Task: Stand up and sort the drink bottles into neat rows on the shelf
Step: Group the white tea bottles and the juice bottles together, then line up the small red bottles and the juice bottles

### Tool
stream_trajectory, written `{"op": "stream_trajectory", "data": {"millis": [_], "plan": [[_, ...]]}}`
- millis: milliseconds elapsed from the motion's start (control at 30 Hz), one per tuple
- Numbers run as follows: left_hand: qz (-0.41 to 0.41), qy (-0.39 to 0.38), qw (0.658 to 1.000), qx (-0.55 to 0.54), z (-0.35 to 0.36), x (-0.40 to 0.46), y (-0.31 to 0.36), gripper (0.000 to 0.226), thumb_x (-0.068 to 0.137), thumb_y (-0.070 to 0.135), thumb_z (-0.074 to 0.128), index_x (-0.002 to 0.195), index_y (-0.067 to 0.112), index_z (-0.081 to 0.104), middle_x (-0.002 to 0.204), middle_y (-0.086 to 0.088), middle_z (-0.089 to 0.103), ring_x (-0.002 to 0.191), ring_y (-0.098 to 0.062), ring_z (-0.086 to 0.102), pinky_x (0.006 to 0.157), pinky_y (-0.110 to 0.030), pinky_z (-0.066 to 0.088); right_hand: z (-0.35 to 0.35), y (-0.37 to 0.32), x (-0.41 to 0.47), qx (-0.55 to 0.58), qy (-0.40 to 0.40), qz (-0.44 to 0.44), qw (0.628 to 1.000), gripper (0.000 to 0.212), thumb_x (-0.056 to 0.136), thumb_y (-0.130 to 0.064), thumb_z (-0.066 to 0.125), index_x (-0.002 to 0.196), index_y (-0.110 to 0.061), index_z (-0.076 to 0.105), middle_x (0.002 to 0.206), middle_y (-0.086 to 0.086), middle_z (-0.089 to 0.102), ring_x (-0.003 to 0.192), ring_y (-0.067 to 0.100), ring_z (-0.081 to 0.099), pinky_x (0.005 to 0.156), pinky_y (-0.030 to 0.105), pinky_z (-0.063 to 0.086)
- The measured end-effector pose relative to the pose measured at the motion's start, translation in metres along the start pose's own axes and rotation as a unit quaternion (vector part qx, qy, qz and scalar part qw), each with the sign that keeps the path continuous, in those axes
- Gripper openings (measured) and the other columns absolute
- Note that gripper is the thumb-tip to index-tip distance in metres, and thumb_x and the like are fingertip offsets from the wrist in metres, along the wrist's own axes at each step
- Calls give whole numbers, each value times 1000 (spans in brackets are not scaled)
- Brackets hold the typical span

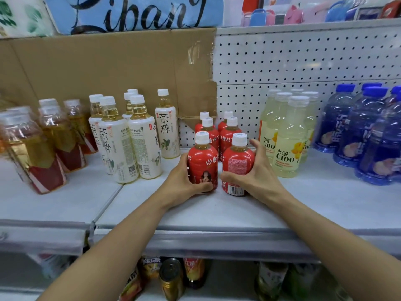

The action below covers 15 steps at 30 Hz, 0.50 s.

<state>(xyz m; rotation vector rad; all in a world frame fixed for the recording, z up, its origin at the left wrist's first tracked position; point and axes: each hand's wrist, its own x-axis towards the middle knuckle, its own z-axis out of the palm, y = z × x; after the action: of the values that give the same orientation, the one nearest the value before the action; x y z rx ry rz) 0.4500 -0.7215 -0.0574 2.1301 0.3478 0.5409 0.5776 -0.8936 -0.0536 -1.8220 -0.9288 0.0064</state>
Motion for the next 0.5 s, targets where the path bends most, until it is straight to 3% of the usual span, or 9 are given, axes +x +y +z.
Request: {"op": "stream_trajectory", "data": {"millis": [100, 167, 267, 367, 433, 500], "plan": [[-2, -5, 1000, -2, 0, 1, -3, 91, 70, 26, 89, 134, 42, 26, 112, 27, 53, 93, 21, 54, 70, 2, 42, -1, -1, 3, 47, -7, 3, 999, 106, 65, -25, 88, 144, -33, 18, 119, -10, 53, 100, 5, 62, 84, 25, 52], [-8, -8, 1000, -3, -1, 2, -4, 91, 71, 26, 89, 134, 43, 25, 111, 29, 52, 91, 23, 53, 69, 2, 42, -10, -2, 2, 112, -52, 35, 992, 109, 70, -6, 82, 150, -33, 13, 119, -8, 55, 94, 4, 64, 81, 24, 50], [-11, -8, 1000, 4, 0, 2, -4, 91, 71, 28, 88, 134, 44, 24, 110, 29, 51, 94, 18, 53, 69, 1, 43, -17, -1, 1, 123, -73, 50, 988, 122, 66, -19, 85, 154, -36, 2, 127, -17, 43, 101, 0, 55, 93, 30, 41], [-6, -1, 1000, 9, 1, 4, -6, 89, 70, 29, 89, 131, 45, 25, 113, 27, 52, 97, 17, 53, 74, -1, 42, -13, 3, -1, 47, -37, 43, 997, 133, 55, -47, 90, 152, -40, -1, 146, -6, 30, 123, 12, 47, 105, 37, 39], [-8, -1, 1000, 7, 1, 5, -7, 88, 70, 30, 89, 130, 46, 26, 112, 28, 53, 97, 18, 54, 75, -1, 43, -12, 5, 0, 38, -30, 39, 998, 130, 56, -37, 93, 150, -41, 3, 143, -2, 35, 121, 15, 51, 105, 40, 42], [-9, -3, 1000, 4, 1, 6, -7, 89, 70, 30, 89, 133, 43, 28, 113, 28, 53, 97, 19, 53, 75, 0, 43, -15, 4, 2, 69, -46, 46, 995, 121, 66, -14, 87, 151, -38, 4, 131, -4, 43, 105, 5, 57, 94, 31, 46]]}}
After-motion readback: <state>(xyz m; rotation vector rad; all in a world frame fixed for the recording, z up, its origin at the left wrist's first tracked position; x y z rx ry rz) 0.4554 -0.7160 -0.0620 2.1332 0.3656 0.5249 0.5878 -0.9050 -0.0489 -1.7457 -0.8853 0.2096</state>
